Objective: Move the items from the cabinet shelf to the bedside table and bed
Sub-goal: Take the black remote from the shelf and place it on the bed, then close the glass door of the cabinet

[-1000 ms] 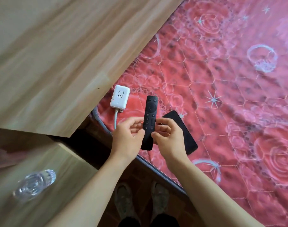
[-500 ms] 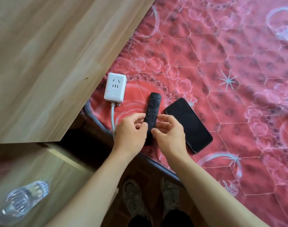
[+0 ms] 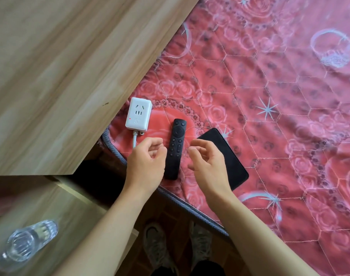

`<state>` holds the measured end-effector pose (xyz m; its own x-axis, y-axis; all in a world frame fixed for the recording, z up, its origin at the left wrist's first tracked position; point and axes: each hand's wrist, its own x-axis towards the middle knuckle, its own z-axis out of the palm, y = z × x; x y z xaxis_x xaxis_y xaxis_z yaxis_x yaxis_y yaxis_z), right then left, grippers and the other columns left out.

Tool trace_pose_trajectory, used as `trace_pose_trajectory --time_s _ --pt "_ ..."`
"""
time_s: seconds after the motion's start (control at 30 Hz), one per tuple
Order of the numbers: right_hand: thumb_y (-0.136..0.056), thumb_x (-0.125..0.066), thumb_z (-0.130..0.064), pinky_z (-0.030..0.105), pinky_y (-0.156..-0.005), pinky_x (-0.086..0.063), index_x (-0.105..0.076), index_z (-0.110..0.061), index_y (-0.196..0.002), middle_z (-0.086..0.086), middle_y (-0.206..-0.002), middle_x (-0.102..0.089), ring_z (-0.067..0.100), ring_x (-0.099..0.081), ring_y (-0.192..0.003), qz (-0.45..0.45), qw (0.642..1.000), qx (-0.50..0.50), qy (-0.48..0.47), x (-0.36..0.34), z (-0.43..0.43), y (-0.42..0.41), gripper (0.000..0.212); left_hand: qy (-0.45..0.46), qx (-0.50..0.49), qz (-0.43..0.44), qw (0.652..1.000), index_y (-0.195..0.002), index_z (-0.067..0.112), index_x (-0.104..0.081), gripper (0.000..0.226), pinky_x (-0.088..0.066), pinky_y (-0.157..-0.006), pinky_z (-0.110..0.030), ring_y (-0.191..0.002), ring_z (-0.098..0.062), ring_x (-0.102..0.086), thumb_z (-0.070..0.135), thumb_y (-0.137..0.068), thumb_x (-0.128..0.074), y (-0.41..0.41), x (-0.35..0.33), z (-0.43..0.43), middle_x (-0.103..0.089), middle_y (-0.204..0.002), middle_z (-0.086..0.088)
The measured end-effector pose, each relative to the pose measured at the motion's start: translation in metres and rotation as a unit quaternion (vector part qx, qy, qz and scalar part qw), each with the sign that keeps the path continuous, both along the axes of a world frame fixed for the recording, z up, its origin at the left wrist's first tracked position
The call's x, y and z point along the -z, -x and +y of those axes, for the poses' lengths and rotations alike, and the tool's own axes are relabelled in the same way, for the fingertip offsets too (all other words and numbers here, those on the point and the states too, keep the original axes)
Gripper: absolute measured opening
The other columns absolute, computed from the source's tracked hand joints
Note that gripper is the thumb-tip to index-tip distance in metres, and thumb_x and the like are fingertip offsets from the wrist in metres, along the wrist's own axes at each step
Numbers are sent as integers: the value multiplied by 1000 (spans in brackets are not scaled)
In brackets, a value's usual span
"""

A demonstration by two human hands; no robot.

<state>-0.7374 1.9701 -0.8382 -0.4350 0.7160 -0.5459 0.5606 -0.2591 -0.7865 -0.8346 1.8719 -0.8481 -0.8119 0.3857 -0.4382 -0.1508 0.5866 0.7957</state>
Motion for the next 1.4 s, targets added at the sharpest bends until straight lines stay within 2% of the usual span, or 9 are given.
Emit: trace_pose_trajectory --time_s 0.1,0.23,0.43,0.57,0.83,1.1,1.2,1.3,1.4 --pt "-95 -62 -26 43 -97 -56 -65 -26 -112 -8 -101 -70 11 -67 -94 21 1000 2 -2 -11 5 -1 17 -13 -15 -2 1000 -112 16 -70 20 -57 -93 -30 -95 -5 -68 18 -93 -64 5 -9 2 -72 -106 6" --pt "-99 -59 -30 41 -98 -55 -63 -25 -116 -3 -106 -70 11 -67 -101 60 998 10 3 -38 12 -3 18 -55 -41 -17 997 -108 21 -71 18 -58 -91 -44 -96 -13 -70 27 -94 -60 6 -37 8 -73 -103 3" --pt "-102 -49 -39 39 -100 -53 -62 -25 -119 -4 -115 -68 12 -65 -110 114 993 -9 -35 -94 26 -5 25 -135 -72 -44 987 -110 18 -65 33 -57 -80 -34 -99 -18 -70 37 -105 -39 3 -98 24 -73 -106 -3" --pt "-91 -45 -53 41 -105 -50 -62 -24 -122 -5 -118 -67 12 -64 -114 155 985 -5 -71 -138 39 -6 45 -174 -67 -28 982 -118 15 -65 39 -57 -79 -33 -100 -19 -70 38 -106 -36 5 -144 34 -73 -110 -5" --pt "-85 -44 -64 46 -106 -50 -60 -23 -125 -5 -121 -67 14 -63 -117 207 972 -21 -106 -266 52 -12 60 -247 -51 -13 968 -106 26 -66 44 -58 -83 -38 -99 -20 -71 54 -92 -36 -5 -276 50 -74 -107 -4" --pt "-87 -43 -63 31 -97 -53 -60 -23 -125 -9 -115 -67 8 -65 -111 265 953 -33 -141 -400 60 -39 58 -299 -18 26 954 -103 28 -67 41 -59 -86 -42 -100 -21 -71 52 -94 -35 -35 -414 76 -74 -106 -4" --pt "-93 -42 -52 27 -96 -54 -60 -21 -123 -7 -114 -67 8 -65 -111 292 946 -27 -136 -454 65 -52 47 -321 5 51 946 -101 27 -68 40 -59 -87 -44 -100 -21 -71 49 -95 -35 -46 -472 85 -74 -105 -4" --pt "-95 -37 -50 35 -96 -54 -60 -22 -121 2 -115 -67 17 -65 -111 315 937 -7 -150 -505 75 -67 44 -343 22 74 936 -105 22 -67 42 -59 -87 -42 -101 -21 -71 49 -97 -36 -59 -524 89 -74 -107 -4" --pt "-96 -36 -49 42 -96 -55 -60 -19 -123 5 -118 -67 19 -66 -110 338 926 20 -165 -546 83 -83 46 -368 23 70 927 -108 20 -67 43 -58 -90 -44 -104 -24 -70 49 -96 -38 -78 -563 89 -74 -110 -6"
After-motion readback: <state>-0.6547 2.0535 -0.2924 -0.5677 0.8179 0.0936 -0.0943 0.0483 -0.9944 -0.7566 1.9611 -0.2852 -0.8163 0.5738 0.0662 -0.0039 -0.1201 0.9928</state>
